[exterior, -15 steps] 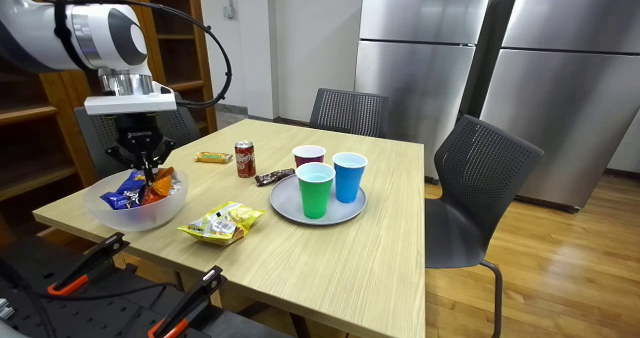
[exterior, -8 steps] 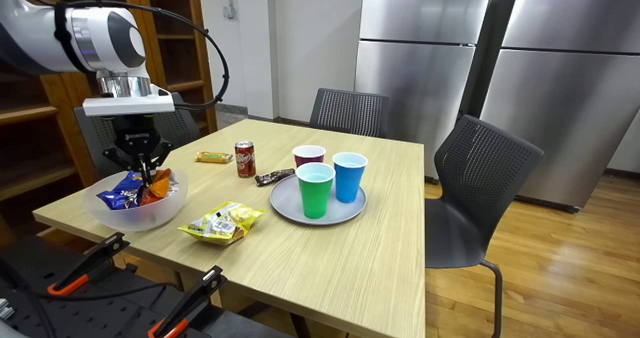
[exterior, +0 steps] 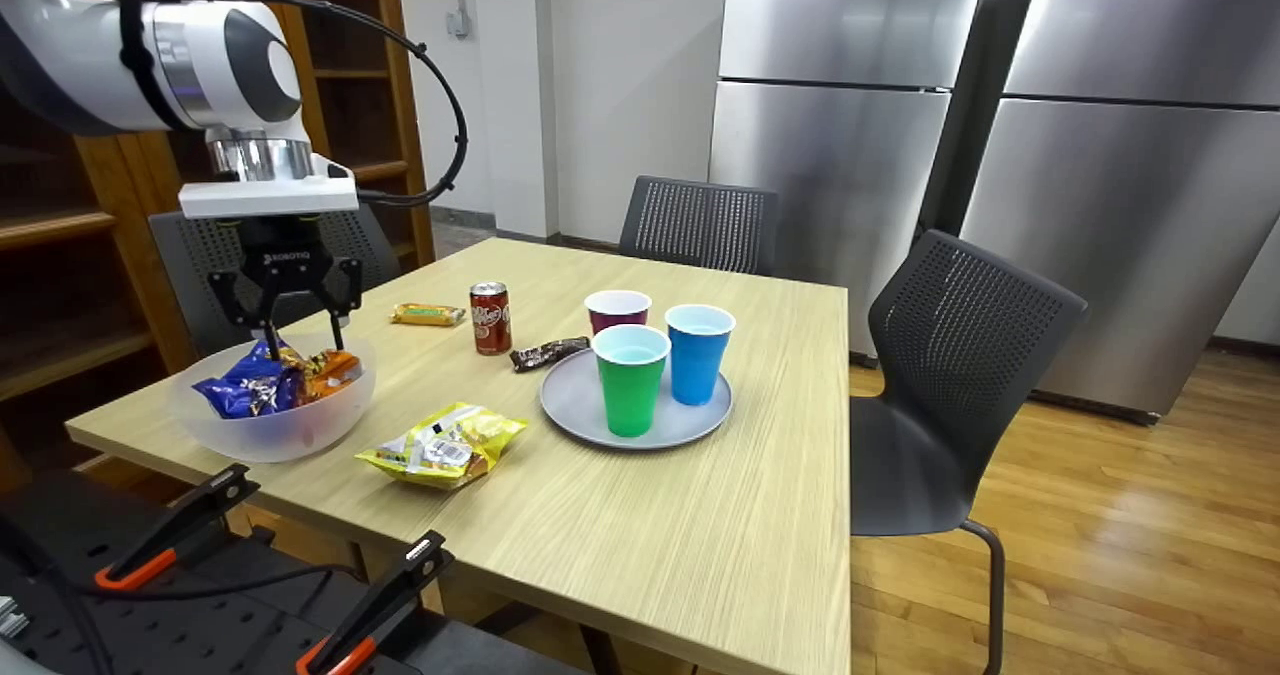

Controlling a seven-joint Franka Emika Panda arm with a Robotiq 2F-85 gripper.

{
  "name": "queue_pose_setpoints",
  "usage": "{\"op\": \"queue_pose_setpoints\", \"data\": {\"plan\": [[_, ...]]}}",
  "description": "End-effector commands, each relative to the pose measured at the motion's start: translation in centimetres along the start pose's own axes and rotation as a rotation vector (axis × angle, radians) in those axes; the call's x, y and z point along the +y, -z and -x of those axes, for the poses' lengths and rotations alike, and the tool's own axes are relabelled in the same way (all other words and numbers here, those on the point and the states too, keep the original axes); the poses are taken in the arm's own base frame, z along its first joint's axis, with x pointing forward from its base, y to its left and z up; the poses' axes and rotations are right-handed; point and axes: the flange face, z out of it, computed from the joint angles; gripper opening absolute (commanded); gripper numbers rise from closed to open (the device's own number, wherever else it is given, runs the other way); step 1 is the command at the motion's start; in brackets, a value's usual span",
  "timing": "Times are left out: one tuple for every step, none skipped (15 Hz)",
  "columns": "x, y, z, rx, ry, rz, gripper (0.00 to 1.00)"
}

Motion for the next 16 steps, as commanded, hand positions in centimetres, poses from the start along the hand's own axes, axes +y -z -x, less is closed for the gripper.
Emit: {"op": "queue_pose_setpoints", "data": {"plan": [[1.2, 2.8, 1.4, 0.064, -0.067, 0.021, 0.94], [1.7, 3.3, 1.7, 0.08, -0.087, 0.021, 1.0], [2.2, 3.7, 2.0, 0.094, -0.107, 0.021, 1.0], [2.8, 4.1, 2.4, 0.109, -0.128, 0.02, 1.0], [3.4, 4.4, 2.9, 0.121, -0.149, 0.018, 1.0], [4.1, 4.6, 3.3, 0.133, -0.172, 0.013, 1.0], [4.8, 4.7, 3.9, 0.142, -0.194, 0.005, 1.0], [5.4, 4.9, 4.4, 0.15, -0.217, -0.001, 1.0], [6.2, 4.9, 5.1, 0.159, -0.248, -0.01, 1.0], [7.0, 4.9, 5.8, 0.168, -0.276, -0.021, 1.0], [7.7, 4.9, 6.4, 0.175, -0.304, -0.032, 1.0], [8.4, 4.8, 7.1, 0.184, -0.33, -0.041, 1.0], [9.2, 4.7, 7.8, 0.19, -0.351, -0.051, 1.0], [9.8, 4.5, 8.4, 0.193, -0.37, -0.061, 1.0], [10.5, 4.3, 9.0, 0.196, -0.385, -0.071, 1.0], [11.0, 4.0, 9.6, 0.198, -0.399, -0.081, 1.0]]}}
